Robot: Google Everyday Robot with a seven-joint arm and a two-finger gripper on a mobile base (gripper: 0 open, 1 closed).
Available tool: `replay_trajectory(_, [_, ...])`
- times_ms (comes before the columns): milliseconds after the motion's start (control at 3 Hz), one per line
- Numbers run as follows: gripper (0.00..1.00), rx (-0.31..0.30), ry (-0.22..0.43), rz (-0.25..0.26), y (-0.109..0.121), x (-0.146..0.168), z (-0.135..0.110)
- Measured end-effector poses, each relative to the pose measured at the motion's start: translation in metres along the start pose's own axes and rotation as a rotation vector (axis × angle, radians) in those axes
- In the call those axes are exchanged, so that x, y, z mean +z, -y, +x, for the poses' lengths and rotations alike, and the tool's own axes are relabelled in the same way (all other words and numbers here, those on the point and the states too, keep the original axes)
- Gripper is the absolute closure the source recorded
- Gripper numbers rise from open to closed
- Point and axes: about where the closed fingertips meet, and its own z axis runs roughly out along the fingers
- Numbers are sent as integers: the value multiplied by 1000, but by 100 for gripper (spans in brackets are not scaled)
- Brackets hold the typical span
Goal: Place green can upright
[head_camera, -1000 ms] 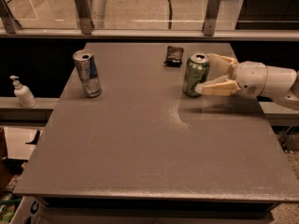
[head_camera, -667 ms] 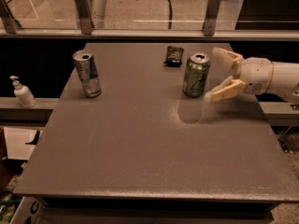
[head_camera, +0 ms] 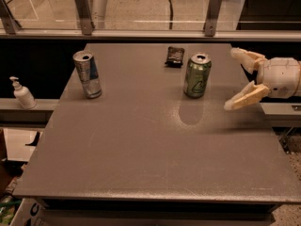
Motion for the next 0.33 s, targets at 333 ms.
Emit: replay_trajectory(333, [0, -2, -1, 0, -1, -1, 0])
